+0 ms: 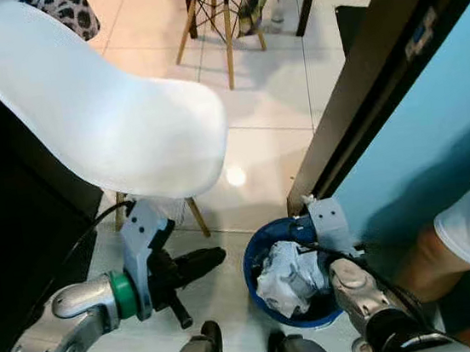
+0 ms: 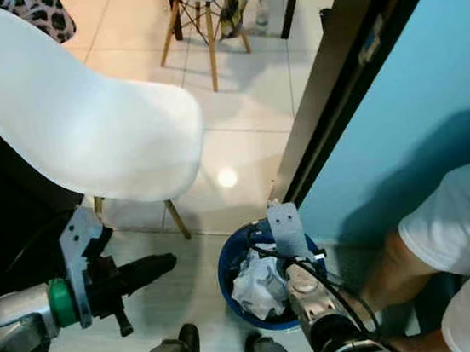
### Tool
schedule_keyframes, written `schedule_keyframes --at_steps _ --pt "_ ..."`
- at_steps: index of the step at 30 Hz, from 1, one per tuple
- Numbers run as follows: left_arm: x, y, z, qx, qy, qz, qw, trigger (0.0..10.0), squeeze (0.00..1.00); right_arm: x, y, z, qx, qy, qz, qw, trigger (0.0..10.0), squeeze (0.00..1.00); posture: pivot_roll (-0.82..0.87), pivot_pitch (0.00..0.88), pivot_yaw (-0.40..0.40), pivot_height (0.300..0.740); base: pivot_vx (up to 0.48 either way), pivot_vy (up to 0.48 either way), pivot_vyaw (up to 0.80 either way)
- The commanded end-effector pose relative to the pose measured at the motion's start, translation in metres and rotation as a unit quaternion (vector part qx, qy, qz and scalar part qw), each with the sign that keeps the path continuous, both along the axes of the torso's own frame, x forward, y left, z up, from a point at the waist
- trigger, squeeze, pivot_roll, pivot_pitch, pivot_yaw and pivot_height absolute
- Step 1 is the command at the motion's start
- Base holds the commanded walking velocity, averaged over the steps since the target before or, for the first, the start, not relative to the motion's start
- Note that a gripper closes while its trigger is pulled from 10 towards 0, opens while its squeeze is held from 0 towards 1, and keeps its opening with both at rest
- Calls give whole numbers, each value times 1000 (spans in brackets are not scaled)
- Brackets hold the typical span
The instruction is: Clean up the room
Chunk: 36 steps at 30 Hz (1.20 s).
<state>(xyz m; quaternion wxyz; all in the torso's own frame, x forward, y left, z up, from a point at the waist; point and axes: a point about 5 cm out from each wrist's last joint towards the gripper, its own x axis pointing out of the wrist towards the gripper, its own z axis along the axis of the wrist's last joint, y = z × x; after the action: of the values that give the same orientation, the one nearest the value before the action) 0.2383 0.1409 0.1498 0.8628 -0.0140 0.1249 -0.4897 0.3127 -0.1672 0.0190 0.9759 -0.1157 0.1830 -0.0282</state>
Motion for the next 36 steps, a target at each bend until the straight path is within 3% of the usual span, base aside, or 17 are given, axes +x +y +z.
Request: schedule_keyframes --at_steps 1,6,7,18,25,26,30,35,36 --pt "-5 2 -2 1 10 4 1000 10000 0 -6 1 -7 11 15 -1 1000 10000 1000 147 288 97 740 0 0 0" --pt "-6 2 -2 -1 11 14 1000 10000 0 -2 3 0 20 -13 9 1000 10000 1000 148 287 94 740 0 0 0" --pt "-6 2 -2 -2 13 16 1000 10000 0 1 2 3 19 -23 9 1000 10000 0 146 282 89 740 0 0 0" --pt "1 0 -4 -8 13 33 999 10000 0 6 -3 13 -11 -58 12 998 10000 0 109 243 69 740 0 0 0" --pt "8 -6 -6 -11 10 41 999 10000 0 -4 -7 3 -17 -46 14 999 10000 39 91 226 71 740 0 0 0" --pt "8 -6 -6 -9 10 43 999 10000 0 -5 -13 0 0 -27 -10 1000 10000 1000 94 223 80 740 0 0 0" --pt "8 -4 -7 -7 11 45 999 10000 0 -3 -21 -1 2 0 -36 999 10000 1000 97 223 82 740 0 0 0" --pt "8 -5 -7 -6 12 48 999 10000 0 3 -24 6 -13 -8 -34 999 10000 1000 104 223 80 740 0 0 0" --pt "8 -5 -7 -6 12 50 999 10000 0 10 -26 14 -24 -19 -29 999 10000 102 112 223 77 740 0 0 0"
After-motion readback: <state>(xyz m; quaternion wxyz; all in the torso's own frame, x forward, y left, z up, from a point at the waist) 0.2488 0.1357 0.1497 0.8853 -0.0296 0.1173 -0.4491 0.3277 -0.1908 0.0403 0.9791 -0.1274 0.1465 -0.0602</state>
